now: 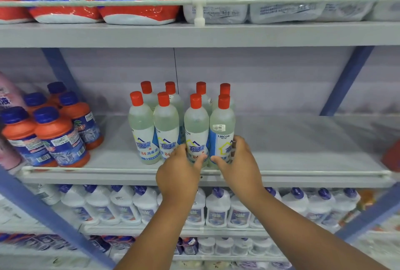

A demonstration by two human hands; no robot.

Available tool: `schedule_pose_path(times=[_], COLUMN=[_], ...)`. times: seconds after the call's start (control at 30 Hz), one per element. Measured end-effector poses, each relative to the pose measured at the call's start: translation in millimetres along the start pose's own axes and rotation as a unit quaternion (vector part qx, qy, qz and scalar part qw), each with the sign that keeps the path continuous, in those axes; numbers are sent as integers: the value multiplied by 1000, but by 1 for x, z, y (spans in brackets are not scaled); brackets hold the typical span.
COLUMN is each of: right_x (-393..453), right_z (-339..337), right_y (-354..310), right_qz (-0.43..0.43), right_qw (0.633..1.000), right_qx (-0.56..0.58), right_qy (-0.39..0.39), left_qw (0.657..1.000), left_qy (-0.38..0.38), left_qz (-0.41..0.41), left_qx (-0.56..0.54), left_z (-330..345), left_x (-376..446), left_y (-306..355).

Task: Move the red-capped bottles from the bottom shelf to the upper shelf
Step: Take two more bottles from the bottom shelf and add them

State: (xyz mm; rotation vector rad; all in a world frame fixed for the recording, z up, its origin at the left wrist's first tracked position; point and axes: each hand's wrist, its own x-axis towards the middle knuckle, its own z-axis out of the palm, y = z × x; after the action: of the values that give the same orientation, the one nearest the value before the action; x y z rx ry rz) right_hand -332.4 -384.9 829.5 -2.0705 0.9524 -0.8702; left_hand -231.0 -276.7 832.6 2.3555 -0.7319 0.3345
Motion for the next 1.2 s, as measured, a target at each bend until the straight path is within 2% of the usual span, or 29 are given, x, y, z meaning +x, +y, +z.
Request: schedule_pose_path(times=[0.47, 0.67, 0.8, 1.03, 1.2], right_x=[-5, -5, -9, -57, -116], right_z=[10, 17, 13, -1, -15], right_y=[-11, -20, -25, -31, -36], right_qz=[29, 74, 82, -4, -47], right_qw=[997, 993, 991, 958, 938], right_qx=[-57, -69, -100, -286, -323], right_qy=[34, 62, 38, -32, -114], left_qw=[999, 998, 995, 986, 972], left_qy=[-47, -64, -83, -85, -151], left_qz=[20, 20, 40, 130, 139], left_qx=[-18, -6, 22, 68, 118], left_z=[-3, -3, -6, -28, -58], left_x=[7, 7, 5, -30, -75], left_y=[-11, -12, -11, -29, -47])
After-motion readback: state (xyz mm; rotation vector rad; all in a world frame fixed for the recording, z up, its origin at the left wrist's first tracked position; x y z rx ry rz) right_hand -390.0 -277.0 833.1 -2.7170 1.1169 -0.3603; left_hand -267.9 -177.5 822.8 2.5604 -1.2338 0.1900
